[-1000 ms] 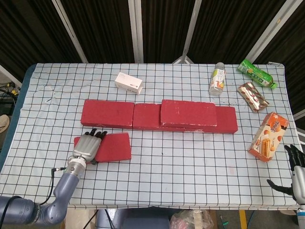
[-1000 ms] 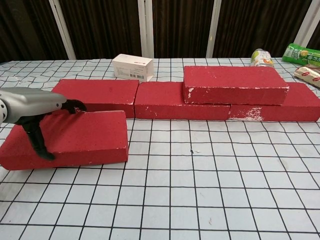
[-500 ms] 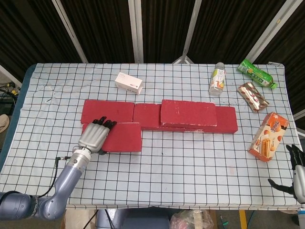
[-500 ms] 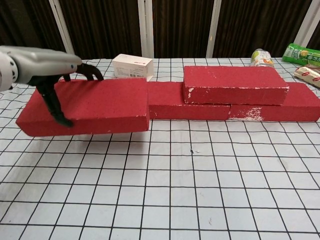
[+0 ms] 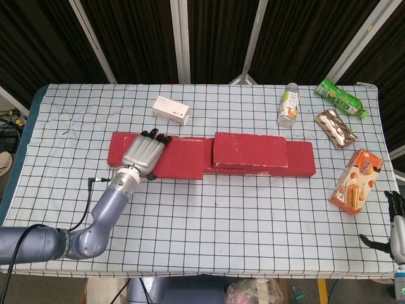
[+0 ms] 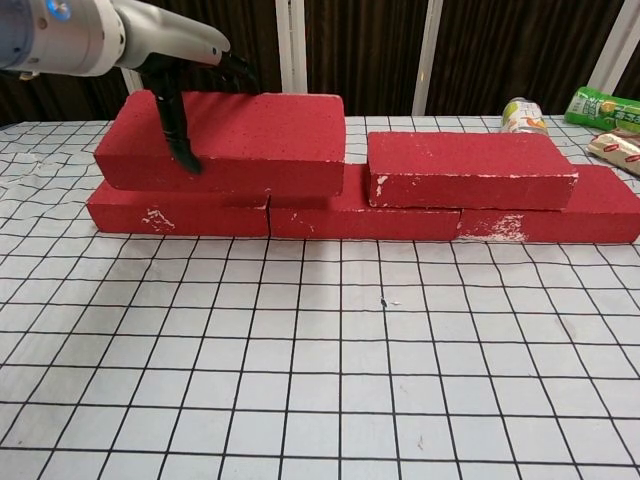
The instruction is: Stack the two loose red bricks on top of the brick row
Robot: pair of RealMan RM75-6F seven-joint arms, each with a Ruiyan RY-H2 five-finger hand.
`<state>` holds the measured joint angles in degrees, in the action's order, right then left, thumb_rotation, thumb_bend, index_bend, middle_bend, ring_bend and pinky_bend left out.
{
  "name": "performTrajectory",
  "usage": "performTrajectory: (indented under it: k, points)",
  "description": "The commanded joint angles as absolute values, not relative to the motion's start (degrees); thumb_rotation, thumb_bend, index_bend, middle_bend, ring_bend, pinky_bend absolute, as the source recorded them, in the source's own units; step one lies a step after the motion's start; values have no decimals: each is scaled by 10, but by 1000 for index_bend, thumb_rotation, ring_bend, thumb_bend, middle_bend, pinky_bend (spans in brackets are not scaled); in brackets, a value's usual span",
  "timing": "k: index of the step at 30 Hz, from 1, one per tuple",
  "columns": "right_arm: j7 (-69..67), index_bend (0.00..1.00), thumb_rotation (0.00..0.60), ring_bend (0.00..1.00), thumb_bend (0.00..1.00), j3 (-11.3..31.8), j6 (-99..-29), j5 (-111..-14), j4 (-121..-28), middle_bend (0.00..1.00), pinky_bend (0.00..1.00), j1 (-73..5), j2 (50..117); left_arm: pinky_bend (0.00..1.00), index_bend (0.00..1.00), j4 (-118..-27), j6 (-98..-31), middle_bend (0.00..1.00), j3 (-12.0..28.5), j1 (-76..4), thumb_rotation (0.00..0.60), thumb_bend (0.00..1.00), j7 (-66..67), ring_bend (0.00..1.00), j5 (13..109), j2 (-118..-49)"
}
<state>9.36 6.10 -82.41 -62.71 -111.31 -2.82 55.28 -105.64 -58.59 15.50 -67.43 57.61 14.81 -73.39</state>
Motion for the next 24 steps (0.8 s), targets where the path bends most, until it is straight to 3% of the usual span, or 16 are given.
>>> performTrajectory:
  k: [1, 13, 24]
  points:
    - [72, 3, 600, 0, 153, 76, -865, -664, -1080, 6, 0, -25, 585, 164, 183, -967, -522, 222, 145, -719, 600, 0, 581, 77, 103, -762]
    - [60, 3, 600, 0, 153, 75, -923, -753, -1013, 6, 0, -15, 620, 152, 197, -895, -457, 222, 131, -734, 600, 0, 525, 78, 100, -778]
    - [66, 2, 600, 0, 153, 67, -908, -762, -1022, 6, 0, -12, 611, 147, 191, -850, -442, 217, 101, -739, 600, 0, 489, 77, 113, -782]
